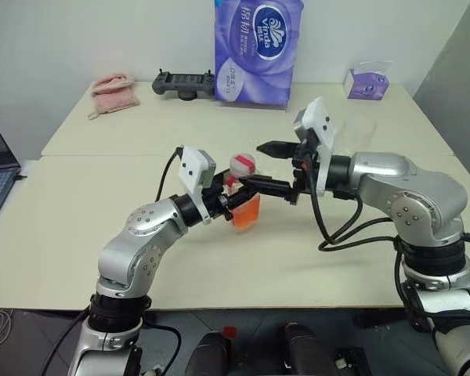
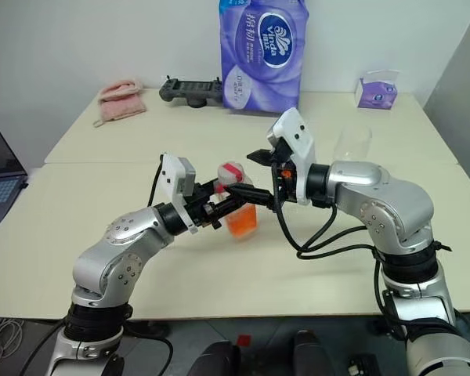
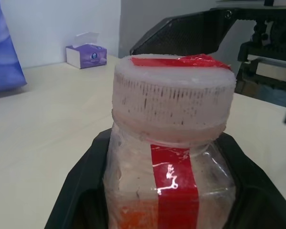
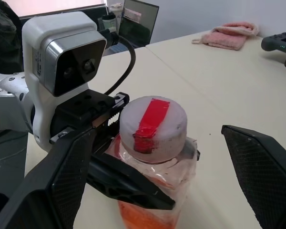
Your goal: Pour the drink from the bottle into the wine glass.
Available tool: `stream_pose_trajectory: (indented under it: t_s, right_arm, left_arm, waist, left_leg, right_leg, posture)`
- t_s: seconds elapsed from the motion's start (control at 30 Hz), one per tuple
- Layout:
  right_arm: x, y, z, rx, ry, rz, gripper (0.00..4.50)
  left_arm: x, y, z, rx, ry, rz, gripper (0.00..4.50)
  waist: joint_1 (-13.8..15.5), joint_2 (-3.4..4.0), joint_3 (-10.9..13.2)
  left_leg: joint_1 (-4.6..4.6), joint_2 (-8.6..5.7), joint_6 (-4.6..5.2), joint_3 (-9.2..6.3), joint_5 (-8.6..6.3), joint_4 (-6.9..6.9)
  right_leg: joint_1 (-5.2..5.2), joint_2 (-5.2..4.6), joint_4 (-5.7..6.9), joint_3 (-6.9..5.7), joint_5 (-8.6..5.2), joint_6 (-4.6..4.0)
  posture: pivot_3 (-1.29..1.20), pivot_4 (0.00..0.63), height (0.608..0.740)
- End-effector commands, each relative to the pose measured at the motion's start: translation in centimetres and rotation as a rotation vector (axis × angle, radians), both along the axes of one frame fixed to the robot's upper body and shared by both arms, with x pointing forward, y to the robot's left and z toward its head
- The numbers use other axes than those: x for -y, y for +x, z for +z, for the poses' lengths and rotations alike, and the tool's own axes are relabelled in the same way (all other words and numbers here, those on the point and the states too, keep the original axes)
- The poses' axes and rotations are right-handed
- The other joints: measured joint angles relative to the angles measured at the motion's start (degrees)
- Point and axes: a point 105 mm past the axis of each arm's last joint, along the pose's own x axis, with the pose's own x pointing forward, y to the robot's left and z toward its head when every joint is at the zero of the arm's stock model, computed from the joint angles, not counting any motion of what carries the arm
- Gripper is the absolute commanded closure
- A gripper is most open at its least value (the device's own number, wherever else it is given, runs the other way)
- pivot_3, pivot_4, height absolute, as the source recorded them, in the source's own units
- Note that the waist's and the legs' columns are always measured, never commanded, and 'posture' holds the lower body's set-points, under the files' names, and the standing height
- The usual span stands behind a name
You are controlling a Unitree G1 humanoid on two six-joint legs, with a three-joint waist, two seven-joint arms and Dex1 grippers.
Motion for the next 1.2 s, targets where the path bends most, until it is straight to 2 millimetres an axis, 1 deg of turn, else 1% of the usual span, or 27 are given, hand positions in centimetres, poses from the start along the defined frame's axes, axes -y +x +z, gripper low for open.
stream_pose_trajectory:
  t_s: [0.03, 0.1, 0.2, 0.27, 0.3, 0.4, 0.53, 0.57, 0.6, 0.63, 0.67, 0.7, 0.77, 0.8, 0.83, 0.93, 1.03, 1.1, 1.13, 1.2]
  right_arm:
    - [-0.2, -0.6, 1.0, 0.033, 0.022, 0.009, 0.00]
    - [-0.2, -0.4, 1.1, 0.028, 0.032, -0.006, 0.00]
    - [-0.3, -0.1, 1.3, 0.023, 0.056, -0.027, 0.56]
    - [-0.3, 0.3, 1.3, 0.011, 0.077, -0.048, 1.20]
    - [-0.3, 0.4, 1.3, 0.002, 0.092, -0.057, 1.67]
    - [-0.1, 1.1, 1.0, -0.020, 0.124, -0.090, 2.63]
    - [0.1, 1.3, 0.9, -0.036, 0.146, -0.086, 2.66]
    - [0.1, 0.4, 0.6, -0.016, 0.110, 0.011, 2.66]
    - [0.2, -2.6, -0.5, -0.008, 0.009, 0.240, 2.66]
    - [1.1, -6.1, -2.1, 0.001, -0.142, 0.494, 2.66]
    - [2.2, -8.5, -3.5, -0.022, -0.264, 0.680, 2.66]
    - [2.3, -8.3, -3.5, -0.015, -0.285, 0.711, 2.66]
    - [1.9, -7.2, -3.1, 0.018, -0.272, 0.705, 2.66]
    - [1.8, -7.0, -3.0, 0.029, -0.270, 0.717, 2.66]
    - [2.0, -7.1, -3.3, 0.034, -0.304, 0.745, 2.66]
    - [1.7, -4.5, -2.7, 0.065, -0.290, 0.659, 2.66]
    - [2.0, -3.8, -2.3, 0.074, -0.276, 0.638, 2.66]
    - [2.1, -3.7, -1.5, 0.070, -0.230, 0.622, 1.94]
    - [2.1, -3.7, -1.3, 0.066, -0.215, 0.621, 1.66]
    - [2.2, -3.9, -0.5, 0.081, -0.175, 0.605, 0.97]
  left_arm:
    - [0.8, -0.9, 1.8, 0.077, -0.021, -0.047, 2.38]
    - [1.0, -1.1, 1.7, 0.090, -0.006, -0.063, 2.38]
    - [1.2, -1.2, 1.6, 0.089, 0.004, -0.077, 2.38]
    - [1.2, -1.2, 1.5, 0.084, -0.002, -0.076, 2.38]
    - [1.2, -1.2, 1.5, 0.082, -0.005, -0.076, 2.38]
    - [1.3, -1.3, 1.3, 0.072, -0.009, -0.080, 2.38]
    - [1.6, -1.5, 1.3, 0.069, -0.018, -0.095, 2.38]
    - [1.8, -1.7, 1.5, 0.069, -0.028, -0.120, 2.38]
    - [2.0, -1.9, 1.9, 0.069, -0.039, -0.152, 2.38]
    - [2.3, -2.4, 2.0, 0.044, -0.045, -0.204, 2.38]
    - [2.6, -3.0, 2.0, 0.028, -0.040, -0.260, 2.38]
    - [2.8, -3.3, 2.0, 0.022, -0.027, -0.289, 2.38]
    - [2.9, -3.7, 1.9, 0.020, -0.010, -0.320, 2.38]
    - [3.0, -3.7, 1.9, 0.018, -0.006, -0.328, 2.38]
    - [3.0, -3.8, 2.0, 0.019, -0.002, -0.335, 2.38]
    - [3.0, -3.4, 2.2, 0.045, 0.014, -0.320, 2.38]
    - [3.1, -3.2, 2.2, 0.048, 0.013, -0.313, 2.38]
    - [3.1, -3.1, 2.2, 0.051, 0.011, -0.308, 2.38]
    - [3.1, -3.0, 2.2, 0.052, 0.009, -0.306, 2.38]
    - [3.1, -2.8, 2.1, 0.059, 0.008, -0.297, 2.38]
  waist:
    - [0.00, 0.00, 0.00]
    - [0.01, 0.00, 0.00]
    - [0.02, 0.00, 0.00]
    - [0.01, 0.00, 0.00]
    - [0.01, 0.00, 0.00]
    - [0.00, 0.00, 0.00]
    - [-0.01, 0.00, 0.00]
    - [0.00, 0.00, 0.00]
    - [0.09, 0.00, 0.00]
    - [0.50, 0.02, 0.05]
    - [1.19, 0.06, 0.12]
    - [1.20, 0.05, 0.14]
    - [-0.05, -0.07, 0.14]
    - [-0.69, -0.08, 0.15]
    - [-1.06, -0.07, 0.16]
    - [-1.26, -0.04, 0.18]
    - [-0.96, -0.03, 0.18]
    - [-0.72, -0.03, 0.18]
    - [-0.57, -0.03, 0.18]
    - [-0.34, -0.04, 0.18]
  left_leg:
    - [0.00, 0.00, 0.00, 0.00, 0.00, 0.00]
    - [-0.01, 0.02, 0.00, 0.00, 0.00, -0.01]
    - [-0.01, 0.02, 0.00, 0.02, 0.00, -0.01]
    - [-0.01, 0.02, 0.00, 0.04, 0.00, 0.00]
    - [-0.01, 0.02, 0.00, 0.04, 0.00, 0.00]
    - [0.00, 0.02, 0.00, 0.05, 0.00, -0.01]
    - [-0.01, 0.02, 0.00, 0.06, 0.00, 0.00]
    - [-0.01, 0.02, 0.00, 0.06, 0.00, -0.01]
    - [-0.01, 0.02, 0.00, 0.06, 0.00, 0.00]
    - [-0.02, 0.00, 0.01, 0.07, 0.00, 0.01]
    - [-0.08, -0.05, 0.01, 0.00, 0.00, 0.01]
    - [-0.17, -0.08, 0.07, -0.10, -0.04, 0.05]
    - [-0.03, -0.09, 0.31, 0.22, -0.20, 0.06]
    - [0.06, -0.07, 0.31, 0.32, -0.20, 0.05]
    - [0.14, -0.01, 0.31, 0.48, -0.21, 0.02]
    - [0.27, 0.21, 0.31, 0.39, -0.20, 0.02]
    - [0.25, 0.31, 0.30, 0.28, -0.19, 0.03]
    - [0.12, 0.28, 0.29, 0.27, -0.19, 0.04]
    - [0.10, 0.25, 0.29, 0.28, -0.19, 0.05]
    - [0.07, 0.18, 0.28, 0.27, -0.20, 0.05]
  right_leg:
    - [0.00, 0.00, 0.00, 0.00, 0.00, 0.00]
    - [-0.02, 0.00, 0.00, 0.01, 0.00, 0.00]
    - [-0.02, 0.00, -0.01, 0.04, 0.00, 0.00]
    - [-0.02, 0.00, -0.01, 0.07, 0.00, 0.00]
    - [-0.01, 0.00, -0.01, 0.07, 0.00, 0.00]
    - [-0.02, 0.00, 0.00, 0.07, 0.00, 0.00]
    - [-0.02, 0.00, -0.02, 0.09, 0.00, 0.00]
    - [-0.02, 0.00, -0.02, 0.09, 0.00, 0.00]
    - [-0.02, -0.01, -0.03, 0.08, 0.00, 0.00]
    - [0.00, -0.01, -0.06, 0.07, 0.00, 0.00]
    - [0.02, -0.07, -0.13, 0.00, -0.01, 0.02]
    - [0.05, -0.25, -0.21, -0.12, -0.09, 0.17]
    - [0.10, -0.23, -0.21, 0.12, -0.12, 0.22]
    - [0.10, -0.18, -0.20, 0.19, -0.12, 0.21]
    - [0.05, -0.08, -0.15, 0.30, -0.11, 0.20]
    - [0.05, 0.23, 0.01, 0.25, -0.14, 0.19]
    - [0.06, 0.39, 0.01, 0.24, -0.12, 0.15]
    - [-0.01, 0.35, -0.04, 0.25, -0.03, 0.00]
    - [-0.01, 0.29, -0.07, 0.25, 0.05, -0.11]
    - [-0.03, 0.12, -0.08, 0.25, 0.05, -0.11]
  posture:
    - [0.00, 0.150, 0.740]
    - [0.00, 0.150, 0.740]
    - [0.00, 0.150, 0.740]
    - [0.00, 0.150, 0.740]
    - [0.00, 0.150, 0.740]
    - [0.00, 0.150, 0.740]
    - [0.00, 0.150, 0.740]
    - [0.00, 0.150, 0.740]
    - [0.00, 0.150, 0.740]
    - [0.00, 0.150, 0.740]
    - [0.00, 0.150, 0.740]
    - [0.00, 0.150, 0.740]
    - [0.00, 0.150, 0.740]
    - [0.00, 0.150, 0.740]
    - [0.00, 0.150, 0.740]
    - [0.00, 0.150, 0.740]
    - [0.00, 0.150, 0.740]
    - [0.00, 0.150, 0.740]
    - [0.00, 0.150, 0.740]
    - [0.00, 0.150, 0.740]
